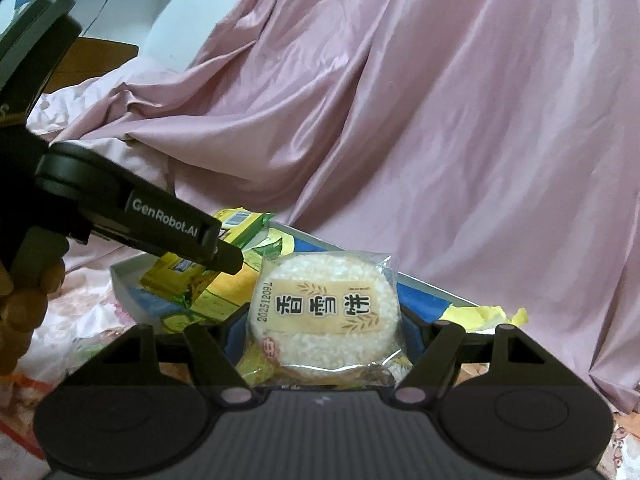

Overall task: Organize snacks
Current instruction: 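Carry the wafer bar and rice cake into the tray and release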

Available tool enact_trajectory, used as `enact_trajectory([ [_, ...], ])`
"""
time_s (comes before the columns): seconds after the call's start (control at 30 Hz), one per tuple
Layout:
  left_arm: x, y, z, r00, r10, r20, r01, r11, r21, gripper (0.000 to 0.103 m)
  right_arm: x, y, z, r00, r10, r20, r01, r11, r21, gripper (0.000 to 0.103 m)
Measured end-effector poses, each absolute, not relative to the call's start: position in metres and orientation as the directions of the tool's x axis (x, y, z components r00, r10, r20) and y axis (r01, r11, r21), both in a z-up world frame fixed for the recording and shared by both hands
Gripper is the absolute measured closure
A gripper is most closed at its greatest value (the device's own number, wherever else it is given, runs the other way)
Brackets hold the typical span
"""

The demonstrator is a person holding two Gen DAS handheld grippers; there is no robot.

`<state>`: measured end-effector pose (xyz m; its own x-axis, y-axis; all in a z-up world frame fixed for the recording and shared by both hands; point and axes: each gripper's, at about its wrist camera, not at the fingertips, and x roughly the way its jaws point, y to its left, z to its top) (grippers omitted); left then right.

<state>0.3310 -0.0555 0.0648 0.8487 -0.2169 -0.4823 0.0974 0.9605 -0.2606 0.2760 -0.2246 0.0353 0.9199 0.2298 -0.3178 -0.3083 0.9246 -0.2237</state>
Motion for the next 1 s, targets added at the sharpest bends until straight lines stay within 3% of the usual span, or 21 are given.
enact_trajectory([
  [0.37, 0.348, -0.058, 0.038, 0.824, -0.201, -0.529, 0.079, 0.966, -0.245, 0.053, 0.307, -0.220, 0.012, 0.893, 0.200, -0.404, -0.296, 0.936, -0.191, 0.027],
  [1.0, 0.356, -0.063, 0.022, 0.807, -0.197, -0.556, 0.062, 0.966, -0.252, 0.053, 0.312, -0.213, 0.002, 0.892, 0.187, -0.411, -0.301, 0.925, -0.233, 0.026],
])
